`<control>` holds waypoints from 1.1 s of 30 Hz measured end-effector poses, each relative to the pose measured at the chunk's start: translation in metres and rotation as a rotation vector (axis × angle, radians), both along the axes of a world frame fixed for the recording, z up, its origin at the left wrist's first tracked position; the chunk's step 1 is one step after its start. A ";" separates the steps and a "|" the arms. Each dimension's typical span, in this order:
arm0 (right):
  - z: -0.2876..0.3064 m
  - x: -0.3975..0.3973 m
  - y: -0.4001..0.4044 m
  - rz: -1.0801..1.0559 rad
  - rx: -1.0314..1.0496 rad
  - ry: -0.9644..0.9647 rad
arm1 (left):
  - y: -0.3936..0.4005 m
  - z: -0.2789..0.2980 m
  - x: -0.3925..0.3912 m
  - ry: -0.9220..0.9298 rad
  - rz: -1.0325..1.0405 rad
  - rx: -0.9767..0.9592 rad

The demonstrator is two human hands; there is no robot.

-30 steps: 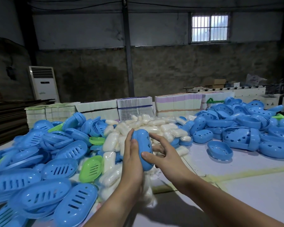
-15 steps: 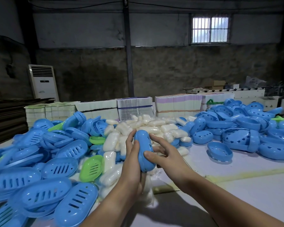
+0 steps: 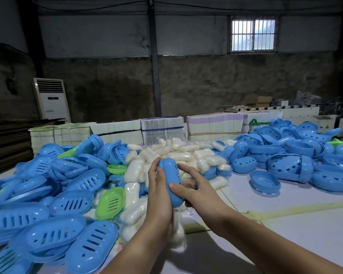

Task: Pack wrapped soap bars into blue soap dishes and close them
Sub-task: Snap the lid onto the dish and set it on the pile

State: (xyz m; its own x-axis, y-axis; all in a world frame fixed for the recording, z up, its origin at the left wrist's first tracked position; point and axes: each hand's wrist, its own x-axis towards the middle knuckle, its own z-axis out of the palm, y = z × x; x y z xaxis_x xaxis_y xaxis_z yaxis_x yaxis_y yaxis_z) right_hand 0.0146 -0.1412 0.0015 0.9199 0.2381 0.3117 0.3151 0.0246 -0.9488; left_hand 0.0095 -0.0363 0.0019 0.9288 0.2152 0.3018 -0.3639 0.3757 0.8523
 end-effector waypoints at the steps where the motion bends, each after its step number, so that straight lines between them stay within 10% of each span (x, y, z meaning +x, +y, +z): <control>1: 0.000 0.000 0.000 0.006 -0.001 0.005 | 0.000 0.000 -0.001 0.000 0.005 0.007; 33: 0.007 0.001 -0.007 0.097 0.034 0.028 | 0.006 -0.002 0.006 -0.063 -0.038 0.071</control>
State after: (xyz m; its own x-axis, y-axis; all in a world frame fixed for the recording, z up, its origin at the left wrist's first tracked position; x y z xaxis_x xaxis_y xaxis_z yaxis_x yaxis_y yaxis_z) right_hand 0.0155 -0.1484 0.0089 0.9016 0.3160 0.2955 0.2828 0.0865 -0.9553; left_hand 0.0154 -0.0300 -0.0002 0.9146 0.1558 0.3731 -0.4042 0.3295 0.8533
